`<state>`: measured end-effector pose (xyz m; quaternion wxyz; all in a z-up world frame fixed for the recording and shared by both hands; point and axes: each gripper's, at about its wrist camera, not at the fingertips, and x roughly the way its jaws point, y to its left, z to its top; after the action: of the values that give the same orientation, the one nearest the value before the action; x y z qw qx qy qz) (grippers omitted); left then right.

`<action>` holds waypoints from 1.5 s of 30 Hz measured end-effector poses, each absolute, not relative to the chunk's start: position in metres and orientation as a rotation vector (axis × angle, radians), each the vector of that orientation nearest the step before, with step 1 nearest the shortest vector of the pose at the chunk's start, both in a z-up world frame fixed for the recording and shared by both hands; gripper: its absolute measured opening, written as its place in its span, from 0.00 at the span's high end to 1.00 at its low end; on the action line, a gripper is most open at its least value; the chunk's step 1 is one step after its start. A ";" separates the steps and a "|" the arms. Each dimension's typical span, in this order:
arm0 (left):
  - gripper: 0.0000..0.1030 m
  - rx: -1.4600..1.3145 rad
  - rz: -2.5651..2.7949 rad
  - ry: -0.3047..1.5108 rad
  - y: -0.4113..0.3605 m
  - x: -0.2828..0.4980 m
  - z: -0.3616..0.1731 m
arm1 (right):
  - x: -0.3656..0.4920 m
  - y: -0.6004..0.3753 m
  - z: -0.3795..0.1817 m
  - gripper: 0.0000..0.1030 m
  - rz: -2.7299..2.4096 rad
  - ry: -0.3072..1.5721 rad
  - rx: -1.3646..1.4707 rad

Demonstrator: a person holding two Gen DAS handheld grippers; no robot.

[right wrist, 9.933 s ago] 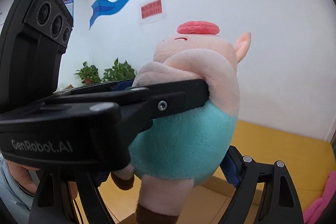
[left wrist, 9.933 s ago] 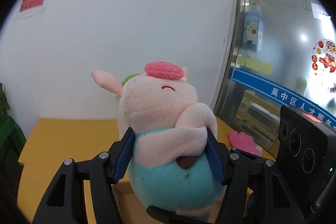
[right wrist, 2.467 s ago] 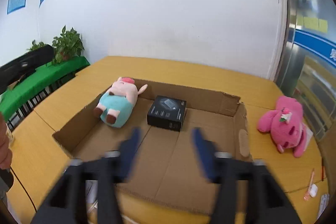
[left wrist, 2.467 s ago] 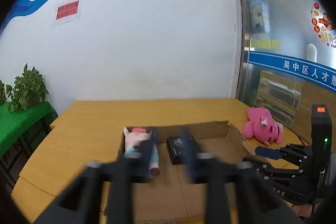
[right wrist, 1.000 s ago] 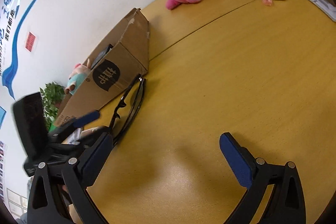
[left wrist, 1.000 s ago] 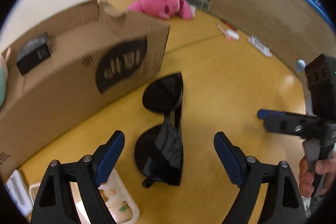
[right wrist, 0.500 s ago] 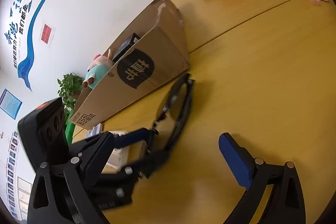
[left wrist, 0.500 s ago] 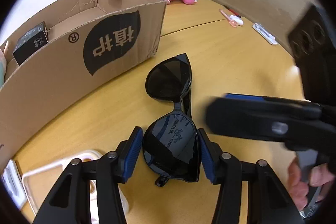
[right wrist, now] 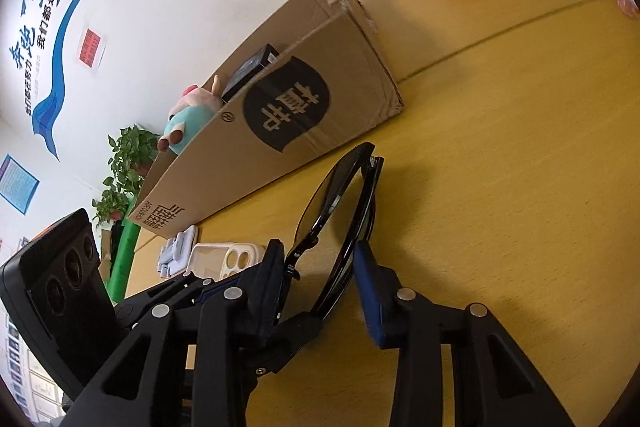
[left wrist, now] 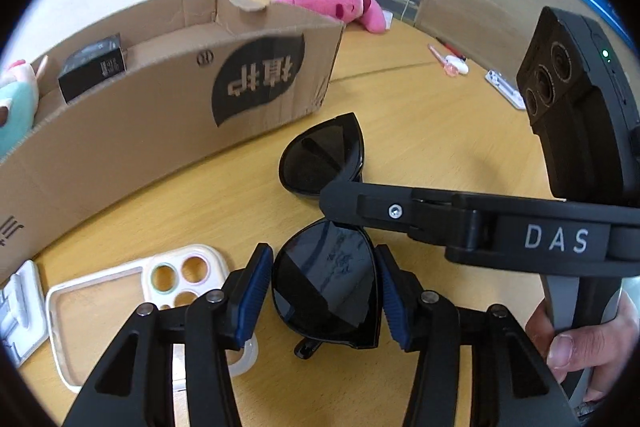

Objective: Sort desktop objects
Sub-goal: 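Close the left tool on the sunglasses lens and lift them over the box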

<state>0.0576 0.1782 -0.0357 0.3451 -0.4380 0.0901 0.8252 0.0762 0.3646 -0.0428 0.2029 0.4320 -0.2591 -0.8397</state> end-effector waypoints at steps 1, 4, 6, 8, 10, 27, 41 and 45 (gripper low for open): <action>0.51 -1.122 2.152 0.226 0.177 0.058 -0.031 | 0.077 0.363 -0.038 0.63 -2.354 -0.713 1.192; 0.51 -1.055 2.190 0.220 0.173 0.061 -0.009 | 0.079 0.361 -0.018 0.63 -2.375 -0.705 1.129; 0.51 -1.004 2.216 0.215 0.170 0.061 0.010 | 0.080 0.359 0.000 0.64 -2.394 -0.686 1.081; 0.51 -0.948 2.240 0.207 0.169 0.059 0.032 | 0.080 0.355 0.024 0.64 -2.422 -0.656 1.017; 0.51 -0.877 2.269 0.203 0.165 0.058 0.060 | 0.079 0.354 0.050 0.64 -2.446 -0.622 0.950; 0.56 -0.491 2.492 0.254 0.160 -0.016 0.249 | 0.007 0.301 0.257 0.67 -2.440 -0.261 0.540; 0.56 -0.741 2.491 0.060 0.173 -0.161 0.203 | -0.144 0.284 0.229 0.69 -2.356 -0.244 0.712; 0.56 -0.866 2.485 0.007 0.176 -0.208 0.170 | -0.198 0.281 0.193 0.69 -2.303 -0.284 0.837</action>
<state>-0.2083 0.1761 0.1703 0.2521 -0.3184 0.0027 0.9138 -0.1981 0.2806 0.1929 0.3311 0.3203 -0.1087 -0.8809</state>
